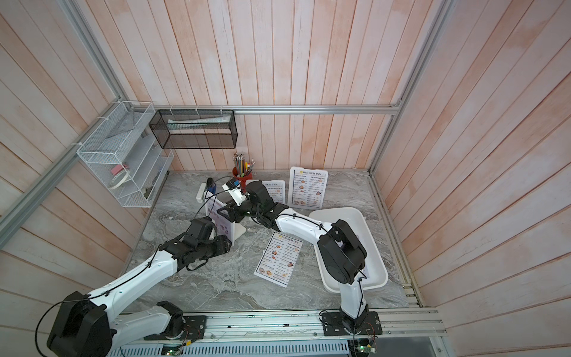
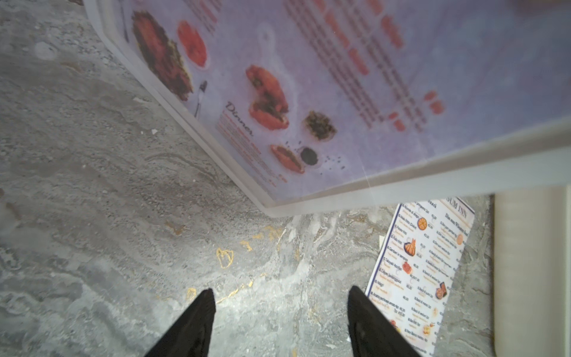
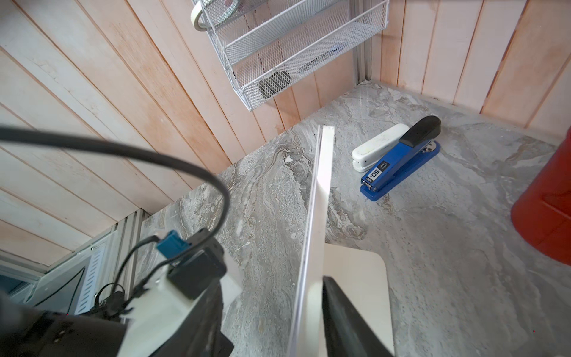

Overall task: Replace the menus in the menu holders
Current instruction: Move the menu holder to the center of the board.

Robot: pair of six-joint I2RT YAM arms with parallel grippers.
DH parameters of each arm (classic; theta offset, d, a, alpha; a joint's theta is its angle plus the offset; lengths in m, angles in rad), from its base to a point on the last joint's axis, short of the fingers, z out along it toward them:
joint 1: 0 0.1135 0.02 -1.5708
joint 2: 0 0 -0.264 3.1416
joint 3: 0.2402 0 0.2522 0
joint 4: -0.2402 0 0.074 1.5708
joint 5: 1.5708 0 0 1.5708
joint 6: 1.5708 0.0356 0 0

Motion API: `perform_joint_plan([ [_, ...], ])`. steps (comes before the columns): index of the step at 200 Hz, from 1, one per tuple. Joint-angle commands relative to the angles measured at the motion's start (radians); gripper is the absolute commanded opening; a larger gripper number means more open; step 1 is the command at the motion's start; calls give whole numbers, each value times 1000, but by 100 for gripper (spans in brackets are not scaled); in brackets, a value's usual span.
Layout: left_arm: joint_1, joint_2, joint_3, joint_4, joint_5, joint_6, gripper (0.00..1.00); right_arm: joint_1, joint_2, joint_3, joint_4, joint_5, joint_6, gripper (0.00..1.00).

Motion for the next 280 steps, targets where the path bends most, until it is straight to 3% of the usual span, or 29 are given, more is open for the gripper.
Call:
perform_joint_plan([
  [1,-29,39,41,67,-18,-8,68,-27,-129,-39,-23,-11,-9,55],
  [70,-70,159,132,145,-150,-23,52,-122,-381,-222,-79,105,52,55],
  [129,-68,256,193,216,-287,-40,38,-149,-487,-343,-120,139,68,52],
  [160,-54,310,224,253,-336,-42,38,-151,-503,-382,-126,147,72,51],
  [280,-5,535,413,370,-281,-9,41,-161,-525,-444,-157,179,65,50],
])
